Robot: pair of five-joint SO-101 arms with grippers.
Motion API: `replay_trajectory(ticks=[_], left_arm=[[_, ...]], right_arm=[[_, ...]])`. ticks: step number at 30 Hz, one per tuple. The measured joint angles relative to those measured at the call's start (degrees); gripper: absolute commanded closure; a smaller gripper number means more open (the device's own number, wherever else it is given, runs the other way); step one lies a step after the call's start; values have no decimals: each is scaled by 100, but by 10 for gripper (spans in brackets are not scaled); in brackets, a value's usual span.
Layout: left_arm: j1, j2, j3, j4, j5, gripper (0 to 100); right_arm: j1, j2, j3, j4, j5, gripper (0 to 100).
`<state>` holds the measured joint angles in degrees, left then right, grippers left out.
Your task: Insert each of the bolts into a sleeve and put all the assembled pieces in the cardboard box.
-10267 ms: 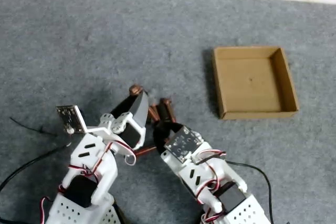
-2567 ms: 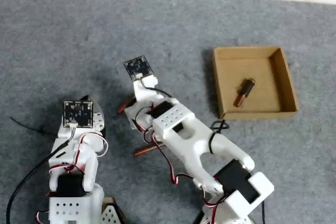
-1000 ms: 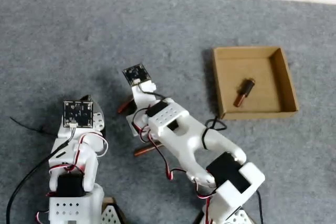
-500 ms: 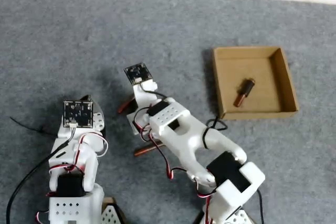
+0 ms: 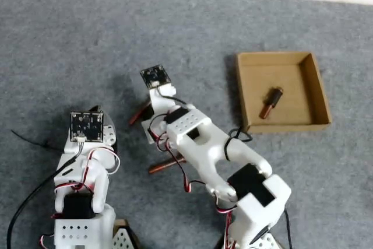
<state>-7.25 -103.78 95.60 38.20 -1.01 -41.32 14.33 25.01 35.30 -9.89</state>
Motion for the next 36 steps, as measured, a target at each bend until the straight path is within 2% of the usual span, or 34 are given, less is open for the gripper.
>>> replay_trajectory(ticks=[12, 14, 17, 29, 36], left_arm=[[0, 0, 0, 0, 0, 990], [0, 0, 0, 0, 0, 990], [0, 0, 0, 0, 0, 990], [0, 0, 0, 0, 0, 990], [0, 0, 0, 0, 0, 990]], right_arm=[[26, 176, -457, 598, 0, 830], [26, 176, -457, 607, 9, 873], [53, 176, -457, 624, 9, 998], [220, 167, -457, 651, 0, 995], [211, -466, -193, 642, 0, 995]])
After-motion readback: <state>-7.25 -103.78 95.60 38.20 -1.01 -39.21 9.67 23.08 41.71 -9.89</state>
